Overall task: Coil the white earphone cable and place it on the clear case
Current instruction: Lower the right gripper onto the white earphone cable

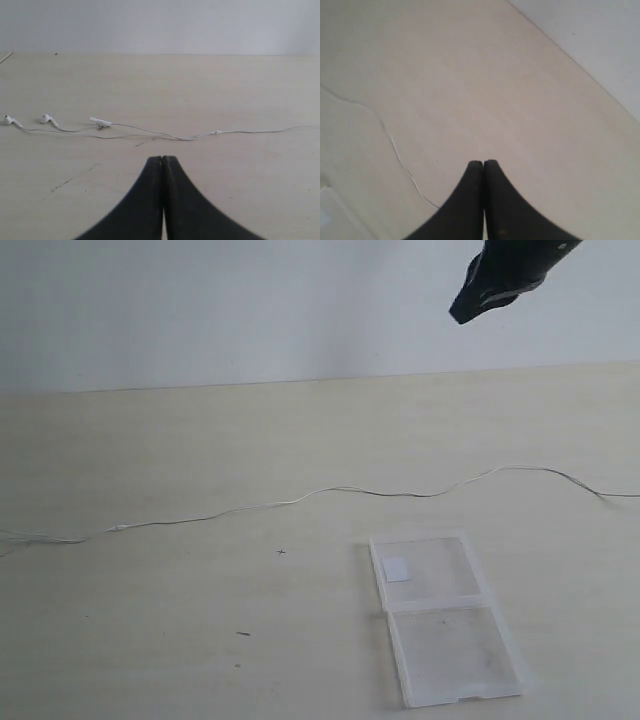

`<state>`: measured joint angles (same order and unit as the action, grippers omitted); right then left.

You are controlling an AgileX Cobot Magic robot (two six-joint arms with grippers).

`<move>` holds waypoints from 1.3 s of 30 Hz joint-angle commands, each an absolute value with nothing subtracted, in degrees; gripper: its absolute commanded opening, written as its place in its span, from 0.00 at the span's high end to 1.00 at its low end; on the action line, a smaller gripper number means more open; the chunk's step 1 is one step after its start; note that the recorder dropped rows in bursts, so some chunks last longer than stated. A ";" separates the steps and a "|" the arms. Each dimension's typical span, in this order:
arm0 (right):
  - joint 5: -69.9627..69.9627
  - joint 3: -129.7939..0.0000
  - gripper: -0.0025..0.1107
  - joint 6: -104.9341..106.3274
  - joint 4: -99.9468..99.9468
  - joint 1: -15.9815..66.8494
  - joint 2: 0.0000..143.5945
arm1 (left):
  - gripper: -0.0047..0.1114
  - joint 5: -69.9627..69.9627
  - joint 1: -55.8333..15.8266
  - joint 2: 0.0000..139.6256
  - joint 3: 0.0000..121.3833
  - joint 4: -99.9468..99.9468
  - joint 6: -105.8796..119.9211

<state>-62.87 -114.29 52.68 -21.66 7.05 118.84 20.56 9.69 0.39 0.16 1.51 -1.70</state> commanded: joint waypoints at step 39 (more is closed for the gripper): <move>-58.47 -115.90 0.64 58.49 -8.19 24.28 139.99 | 0.96 20.26 9.78 0.00 0.00 1.83 -1.46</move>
